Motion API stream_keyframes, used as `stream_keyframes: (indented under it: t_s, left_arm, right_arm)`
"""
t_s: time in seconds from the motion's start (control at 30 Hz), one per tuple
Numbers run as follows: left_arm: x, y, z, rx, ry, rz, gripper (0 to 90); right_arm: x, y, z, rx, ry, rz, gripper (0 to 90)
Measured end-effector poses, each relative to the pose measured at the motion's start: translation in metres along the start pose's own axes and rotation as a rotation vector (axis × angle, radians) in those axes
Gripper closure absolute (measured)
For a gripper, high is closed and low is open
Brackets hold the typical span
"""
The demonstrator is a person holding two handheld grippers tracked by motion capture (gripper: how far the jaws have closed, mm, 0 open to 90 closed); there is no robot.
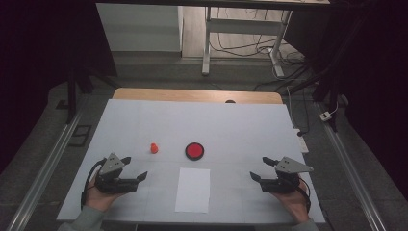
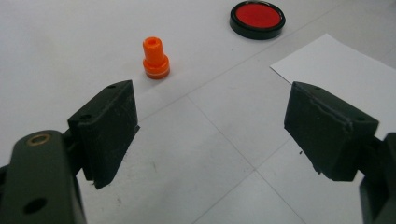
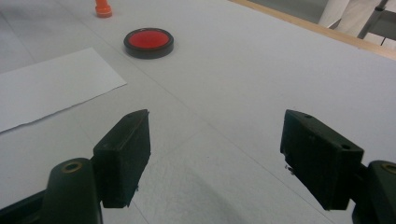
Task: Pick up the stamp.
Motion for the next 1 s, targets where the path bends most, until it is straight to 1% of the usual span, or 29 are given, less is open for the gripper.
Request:
stream_keyframes:
  t_s: [0.03, 0.13, 0.23, 0.4, 0.57, 0.6, 0.7, 0.77, 0.8, 0.83, 0.87, 0.97, 1.0]
  left_arm:
    - [0.000, -0.002, 0.000, 0.003, 0.001, 0.000, 18.2]
    - [0.004, -0.006, 0.001, 0.005, 0.000, 0.000, 18.5]
    - [0.008, -0.009, 0.001, 0.016, -0.002, 0.008, 18.6]
    - [0.013, -0.016, 0.005, 0.003, -0.003, 0.006, 19.1]
    - [0.019, -0.021, 0.011, 0.003, -0.012, 0.016, 19.7]
    - [0.022, -0.022, 0.013, 0.002, -0.016, 0.020, 19.8]
    - [0.028, -0.025, 0.016, -0.005, -0.017, 0.029, 20.2]
    - [0.031, -0.026, 0.018, -0.001, -0.019, 0.034, 20.6]
    - [0.036, -0.029, 0.020, 0.000, -0.022, 0.039, 20.9]
    - [0.036, -0.029, 0.020, 0.000, -0.022, 0.039, 21.1]
    - [0.043, -0.032, 0.023, 0.007, -0.033, 0.046, 21.4]
    - [0.052, -0.036, 0.026, 0.015, -0.036, 0.055, 22.4]
    - [0.055, -0.037, 0.026, 0.015, -0.037, 0.056, 22.7]
  right_arm:
    - [0.001, 0.000, 0.001, 0.000, -0.007, -0.001, 24.4]
    - [0.002, 0.000, 0.000, -0.004, -0.005, 0.002, 24.7]
    - [0.002, 0.000, 0.000, 0.002, -0.003, 0.001, 24.8]
    - [0.003, 0.001, 0.001, -0.003, -0.006, 0.009, 24.9]
    - [0.005, 0.001, 0.001, -0.003, -0.005, 0.015, 25.0]
    - [0.005, 0.001, 0.002, -0.001, -0.010, 0.010, 25.1]
    - [0.006, 0.002, 0.003, -0.001, -0.015, 0.018, 25.1]
    - [0.007, 0.003, 0.004, 0.001, -0.015, 0.023, 25.2]
    - [0.007, 0.003, 0.004, 0.002, -0.016, 0.021, 25.3]
    - [0.007, 0.003, 0.004, 0.002, -0.016, 0.021, 25.3]
    - [0.007, 0.003, 0.004, 0.001, -0.014, 0.021, 25.3]
    - [0.007, 0.003, 0.004, 0.001, -0.005, 0.026, 25.4]
    - [0.008, 0.003, 0.004, 0.001, -0.012, 0.024, 25.4]
Point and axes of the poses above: each handheld gripper's, and its own axes: x roughly forward along the jaws, y roughly out of its underside, z roughly to its left, the point moved 8 cm from there along x, roughly forward along the jaws, and after that the axes turned 1 degree about -z, right-handed, at the moved point
